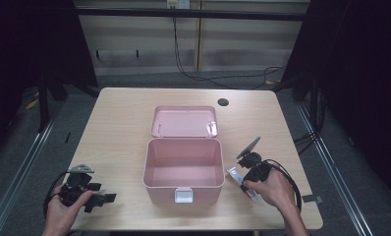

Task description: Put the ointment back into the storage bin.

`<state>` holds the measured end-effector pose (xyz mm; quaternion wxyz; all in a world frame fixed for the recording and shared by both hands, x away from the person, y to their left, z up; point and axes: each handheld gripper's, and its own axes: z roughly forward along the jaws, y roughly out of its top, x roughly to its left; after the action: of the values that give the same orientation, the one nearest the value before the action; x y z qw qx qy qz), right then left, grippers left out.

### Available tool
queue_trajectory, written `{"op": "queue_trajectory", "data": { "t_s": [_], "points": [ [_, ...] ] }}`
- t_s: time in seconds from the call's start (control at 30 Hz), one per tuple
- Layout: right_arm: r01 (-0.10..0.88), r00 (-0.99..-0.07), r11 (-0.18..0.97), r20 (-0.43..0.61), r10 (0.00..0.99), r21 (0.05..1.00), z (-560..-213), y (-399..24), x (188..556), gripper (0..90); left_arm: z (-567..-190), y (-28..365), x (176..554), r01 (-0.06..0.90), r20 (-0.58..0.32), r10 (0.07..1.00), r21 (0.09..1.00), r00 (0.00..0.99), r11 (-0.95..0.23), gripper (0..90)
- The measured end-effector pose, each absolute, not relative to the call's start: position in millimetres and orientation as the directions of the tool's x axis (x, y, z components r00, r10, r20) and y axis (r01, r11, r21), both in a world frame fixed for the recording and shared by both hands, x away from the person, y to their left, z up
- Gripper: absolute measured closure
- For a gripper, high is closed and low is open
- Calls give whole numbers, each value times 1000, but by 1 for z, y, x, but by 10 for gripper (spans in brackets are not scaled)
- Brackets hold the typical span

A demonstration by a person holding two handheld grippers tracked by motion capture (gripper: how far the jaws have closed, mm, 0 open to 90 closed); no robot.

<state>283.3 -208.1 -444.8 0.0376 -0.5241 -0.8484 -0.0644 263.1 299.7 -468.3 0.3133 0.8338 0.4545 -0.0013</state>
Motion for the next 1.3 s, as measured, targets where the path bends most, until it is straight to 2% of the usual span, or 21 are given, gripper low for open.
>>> {"op": "queue_trajectory", "data": {
  "t_s": [0.57,0.7,0.93,1.3],
  "points": [
    [890,-455,446,148,878,90,-432,-220,280,716,-469,299,263,758,-285,756,520,589,-394,201],
    [874,-486,474,141,863,111,-428,-223,279,716,-469,299,263,758,-285,756,520,589,-394,201],
    [866,-499,488,137,856,106,-423,-225,277,716,-469,299,263,762,-290,761,524,580,-381,200],
    [851,-521,503,122,845,149,-402,-233,276,716,-469,301,264,758,-290,755,523,588,-389,188]
  ]
}}
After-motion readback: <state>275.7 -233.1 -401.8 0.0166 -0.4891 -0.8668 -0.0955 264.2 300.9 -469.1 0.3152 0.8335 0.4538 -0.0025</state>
